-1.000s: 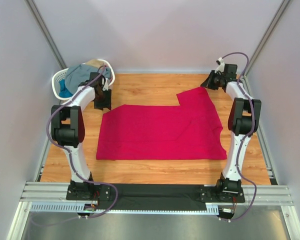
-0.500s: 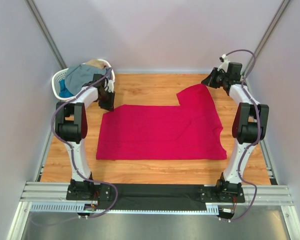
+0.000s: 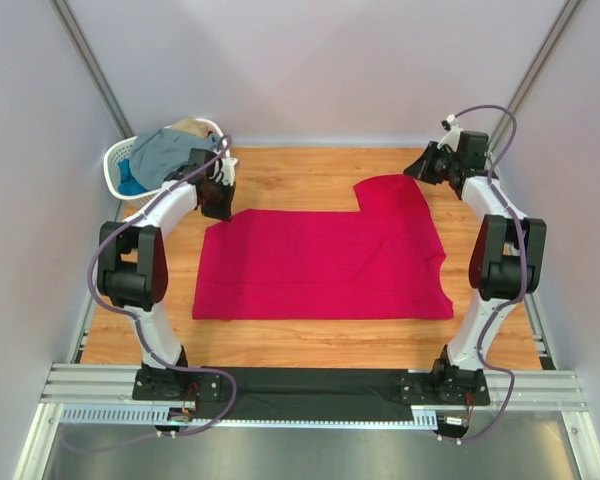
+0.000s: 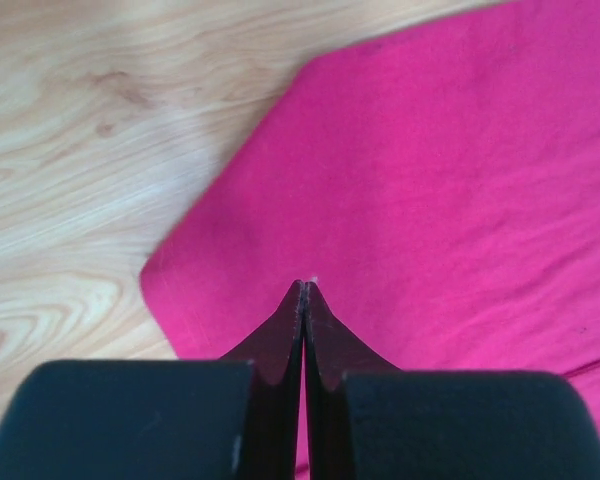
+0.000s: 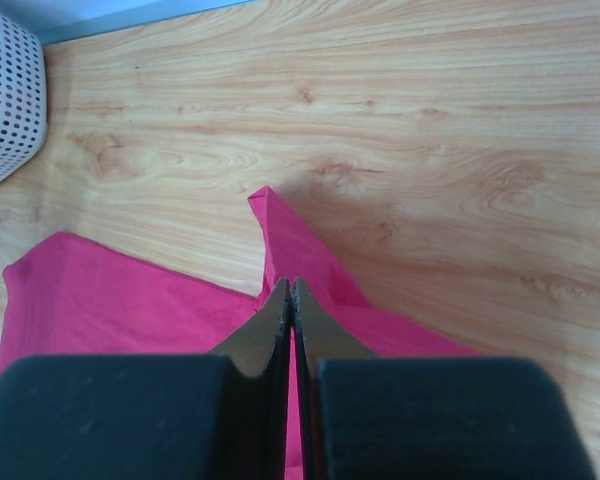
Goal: Fold and stack the t-shirts
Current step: Fold the tshirt
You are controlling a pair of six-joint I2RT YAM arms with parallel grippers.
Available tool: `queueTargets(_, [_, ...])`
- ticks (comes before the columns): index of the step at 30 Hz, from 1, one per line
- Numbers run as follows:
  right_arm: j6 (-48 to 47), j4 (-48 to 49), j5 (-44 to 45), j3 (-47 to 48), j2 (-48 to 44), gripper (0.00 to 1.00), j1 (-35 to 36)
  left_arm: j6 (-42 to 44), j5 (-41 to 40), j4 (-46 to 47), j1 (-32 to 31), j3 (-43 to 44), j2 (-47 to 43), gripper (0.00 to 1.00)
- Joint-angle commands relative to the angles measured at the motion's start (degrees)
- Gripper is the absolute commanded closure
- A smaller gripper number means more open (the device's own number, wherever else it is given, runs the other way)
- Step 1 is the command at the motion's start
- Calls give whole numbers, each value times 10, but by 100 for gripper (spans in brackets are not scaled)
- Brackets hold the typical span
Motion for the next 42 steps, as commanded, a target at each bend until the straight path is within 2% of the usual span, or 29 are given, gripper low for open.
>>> queueTargets(1, [5, 15, 0, -13, -51, 100, 2, -4, -26, 29, 0, -2, -36, 100])
queueTargets(2, [10, 16, -3, -21, -54, 100, 2, -4, -37, 31, 0, 0, -33, 93])
queueTargets(3, [12, 19, -6, -25, -60, 100, 2, 2, -51, 34, 0, 9, -20, 73])
queueTargets(4, [16, 22, -7, -30, -62, 100, 2, 7, -53, 34, 0, 16, -13, 64])
queueTargets(5, [18, 28, -8, -36, -66, 100, 2, 14, -55, 32, 0, 23, -4, 60])
queueTargets(14, [13, 33, 4, -74, -97, 100, 2, 68, -42, -11, 0, 124, 96, 51])
queueTargets(22, [-5, 19, 18, -76, -114, 100, 2, 77, -28, -18, 0, 133, 137, 51])
queueTargets(27, [-15, 12, 25, -81, -136, 100, 2, 78, -19, -19, 0, 136, 149, 57])
queueTargets(29, [-16, 11, 28, -85, -141, 100, 2, 74, -9, -19, 0, 136, 148, 72])
queueTargets(30, [-17, 10, 30, -88, -144, 100, 2, 68, -8, -21, -2, 136, 147, 86])
queueTargets(33, [-13, 8, 30, -91, -151, 100, 2, 44, -26, -23, -14, 125, 123, 99])
queueTargets(36, [-11, -6, 35, -91, -155, 100, 2, 17, -107, -17, -47, 95, 66, 100])
queueTargets(42, [-18, -54, 68, -117, -188, 100, 2, -65, -149, -21, -119, -19, -29, 98])
